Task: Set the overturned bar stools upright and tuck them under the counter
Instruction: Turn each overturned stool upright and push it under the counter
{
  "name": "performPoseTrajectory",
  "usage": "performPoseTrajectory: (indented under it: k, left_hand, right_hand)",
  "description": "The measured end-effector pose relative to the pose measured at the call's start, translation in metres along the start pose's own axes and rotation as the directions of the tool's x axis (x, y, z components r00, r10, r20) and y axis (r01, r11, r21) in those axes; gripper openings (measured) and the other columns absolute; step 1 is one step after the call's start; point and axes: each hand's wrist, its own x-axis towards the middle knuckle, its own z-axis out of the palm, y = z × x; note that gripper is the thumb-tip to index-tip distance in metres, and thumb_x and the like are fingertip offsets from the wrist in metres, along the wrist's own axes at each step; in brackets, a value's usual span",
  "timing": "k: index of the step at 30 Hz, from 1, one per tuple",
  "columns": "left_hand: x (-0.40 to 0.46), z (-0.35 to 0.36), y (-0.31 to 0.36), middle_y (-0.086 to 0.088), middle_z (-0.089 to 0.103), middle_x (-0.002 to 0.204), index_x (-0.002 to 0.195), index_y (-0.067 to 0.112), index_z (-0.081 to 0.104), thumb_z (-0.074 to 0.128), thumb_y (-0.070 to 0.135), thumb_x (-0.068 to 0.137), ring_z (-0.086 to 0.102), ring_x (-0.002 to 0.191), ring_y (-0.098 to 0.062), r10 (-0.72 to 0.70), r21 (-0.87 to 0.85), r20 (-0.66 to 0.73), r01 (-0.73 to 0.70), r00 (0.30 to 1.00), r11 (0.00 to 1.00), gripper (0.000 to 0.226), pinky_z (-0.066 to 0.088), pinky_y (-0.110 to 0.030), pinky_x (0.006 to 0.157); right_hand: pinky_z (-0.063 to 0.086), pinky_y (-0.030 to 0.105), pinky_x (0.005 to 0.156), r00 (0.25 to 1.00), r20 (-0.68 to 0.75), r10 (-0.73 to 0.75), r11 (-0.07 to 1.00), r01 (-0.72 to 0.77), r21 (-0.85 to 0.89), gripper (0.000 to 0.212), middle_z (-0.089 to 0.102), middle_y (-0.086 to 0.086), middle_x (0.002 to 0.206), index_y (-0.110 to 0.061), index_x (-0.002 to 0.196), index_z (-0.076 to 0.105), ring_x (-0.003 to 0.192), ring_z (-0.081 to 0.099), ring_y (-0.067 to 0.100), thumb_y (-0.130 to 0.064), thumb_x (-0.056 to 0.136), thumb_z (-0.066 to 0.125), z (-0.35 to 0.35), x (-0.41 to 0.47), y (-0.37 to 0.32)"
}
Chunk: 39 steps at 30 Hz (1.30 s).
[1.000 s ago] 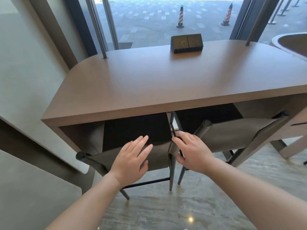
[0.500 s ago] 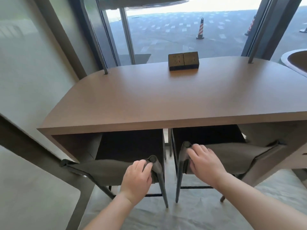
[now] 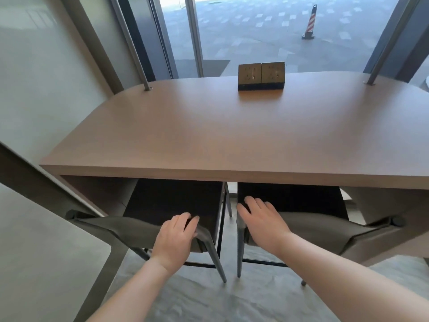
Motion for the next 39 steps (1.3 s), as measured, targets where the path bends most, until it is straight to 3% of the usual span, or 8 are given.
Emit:
performPoseTrajectory:
  k: [2, 5, 12, 23, 39]
  left_hand:
    - [0.002, 0.001, -0.005, -0.011, 0.068, 0.1, 0.109, 0.005, 0.072, 0.057, 0.017, 0.089, 0.067, 0.083, -0.027, 0.035, -0.005, 0.033, -0.035, 0.999, 0.999, 0.028, 0.052, -0.034, 0.063]
    - [0.005, 0.001, -0.007, -0.01, 0.067, 0.097, 0.105, 0.005, 0.072, 0.082, 0.005, 0.072, 0.065, 0.083, -0.027, 0.041, -0.052, 0.052, -0.038, 0.998, 0.998, 0.034, 0.053, -0.034, 0.065]
    - [0.011, -0.004, -0.004, -0.01, 0.066, 0.093, 0.101, 0.003, 0.071, 0.086, -0.003, 0.062, 0.064, 0.079, -0.026, 0.028, -0.121, 0.062, -0.02, 0.998, 0.992, 0.042, 0.055, -0.034, 0.062]
    - [0.04, -0.002, 0.01, -0.006, 0.063, 0.087, 0.101, 0.004, 0.07, 0.083, -0.006, 0.059, 0.06, 0.074, -0.024, 0.004, -0.157, 0.107, 0.013, 0.994, 0.988, 0.046, 0.053, -0.035, 0.058]
    - [0.07, 0.003, 0.018, -0.001, 0.064, 0.084, 0.096, 0.011, 0.072, 0.087, 0.008, 0.062, 0.06, 0.073, -0.02, 0.043, -0.107, 0.166, -0.025, 0.985, 0.994, 0.038, 0.05, -0.031, 0.06]
  right_hand:
    - [0.041, 0.046, 0.104, 1.0, 0.0, 0.008, 1.0, -0.008, 0.002, 0.075, 0.038, 0.019, 0.144, -0.011, 0.145, 0.031, 0.124, 0.043, 0.036, 0.004, 0.077, 0.059, 0.002, 0.005, -0.004]
    - [0.043, 0.043, 0.1, 1.0, -0.005, 0.017, 1.0, -0.017, 0.013, 0.074, 0.04, 0.019, 0.14, -0.009, 0.143, 0.035, 0.118, 0.046, 0.034, 0.007, 0.075, 0.059, 0.004, 0.011, -0.006]
    - [0.045, 0.038, 0.097, 0.999, -0.013, 0.036, 0.999, -0.035, 0.039, 0.069, 0.043, 0.016, 0.136, -0.009, 0.139, 0.04, 0.115, 0.046, 0.03, 0.008, 0.074, 0.057, 0.002, 0.014, -0.01]
    - [0.044, 0.036, 0.093, 0.998, 0.005, 0.065, 0.998, -0.065, 0.018, 0.071, 0.042, 0.014, 0.135, -0.009, 0.142, 0.036, 0.111, 0.045, 0.028, 0.006, 0.075, 0.053, -0.002, 0.015, -0.013]
    - [0.044, 0.037, 0.091, 0.995, 0.008, 0.095, 0.995, -0.095, 0.023, 0.067, 0.045, 0.012, 0.131, -0.01, 0.136, 0.04, 0.109, 0.046, 0.029, 0.003, 0.073, 0.06, 0.003, 0.017, -0.015]
